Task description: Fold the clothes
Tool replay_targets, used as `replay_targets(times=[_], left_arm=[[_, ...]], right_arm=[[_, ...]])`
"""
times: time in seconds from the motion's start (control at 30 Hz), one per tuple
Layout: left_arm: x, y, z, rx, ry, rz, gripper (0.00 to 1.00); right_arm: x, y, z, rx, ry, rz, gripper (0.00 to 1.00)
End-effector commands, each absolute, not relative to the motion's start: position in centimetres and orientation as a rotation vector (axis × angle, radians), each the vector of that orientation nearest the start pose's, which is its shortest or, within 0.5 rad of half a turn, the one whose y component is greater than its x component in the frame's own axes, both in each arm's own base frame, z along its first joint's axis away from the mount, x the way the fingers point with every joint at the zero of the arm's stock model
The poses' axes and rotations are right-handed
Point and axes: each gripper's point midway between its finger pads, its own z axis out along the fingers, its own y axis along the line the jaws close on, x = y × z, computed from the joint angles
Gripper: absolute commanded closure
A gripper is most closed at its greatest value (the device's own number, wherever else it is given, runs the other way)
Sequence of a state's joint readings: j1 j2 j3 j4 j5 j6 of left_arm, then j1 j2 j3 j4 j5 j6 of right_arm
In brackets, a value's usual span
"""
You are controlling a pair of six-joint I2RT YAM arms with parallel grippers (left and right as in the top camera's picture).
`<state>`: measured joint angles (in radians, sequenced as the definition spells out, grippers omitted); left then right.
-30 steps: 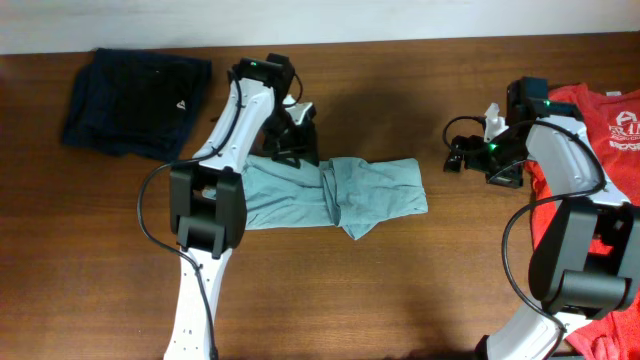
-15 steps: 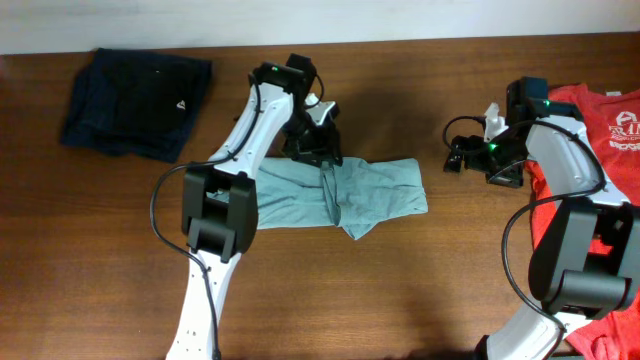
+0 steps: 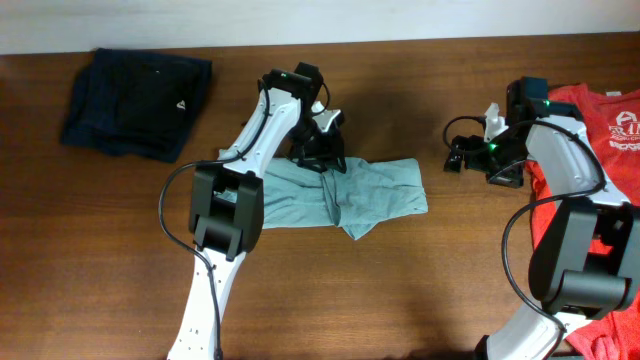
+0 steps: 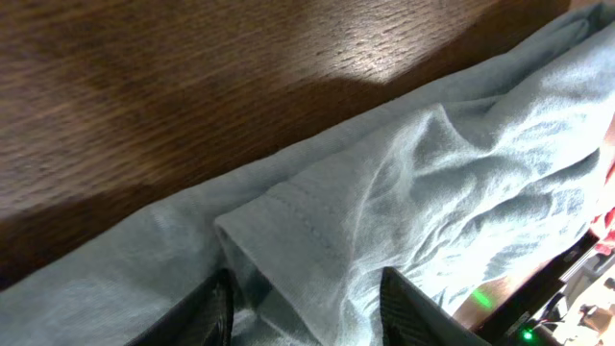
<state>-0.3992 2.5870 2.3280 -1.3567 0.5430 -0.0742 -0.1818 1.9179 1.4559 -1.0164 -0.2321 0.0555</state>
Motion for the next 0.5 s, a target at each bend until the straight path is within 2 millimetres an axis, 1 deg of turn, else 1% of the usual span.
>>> replay_targets(times=[0.0,0.03,0.07,0.1,0.17,0.3,0.47], left_arm=[[41.0,-27.9,2.4,0.535,3.154,-0.873,0.7],[41.0,-28.0,2.4,0.538,3.154,-0.872,0.85],[41.0,-28.0,2.4,0.539,3.153,-0.872,0.93],[41.0,-28.0,2.4,0.538,3.153,-0.872,0.97],[41.0,-28.0,2.4,0.538,3.154,-0.872,0.99],[41.1,-28.0,2.6,0.539,3.15,-0.873,0.99],[41.8,-28.2,3.8,0.55,3.114,-0.868,0.99]], right_arm=[[38.5,-3.3,7.4,0.343,2.969,0.323,0.01],[38.5,-3.3,7.4,0.343,2.969,0.323,0.01],[38.5,-3.3,7.4,0.343,2.969,0.323,0.01],[38.5,-3.3,7.4,0.343,2.969,0.323,0.01],[38.5,-3.3,7.4,0.343,2.969,0.323,0.01],[38.5,-3.3,7.4,0.343,2.969,0.323,0.01],[38.5,-3.3,7.4,0.343,2.969,0.323,0.01]])
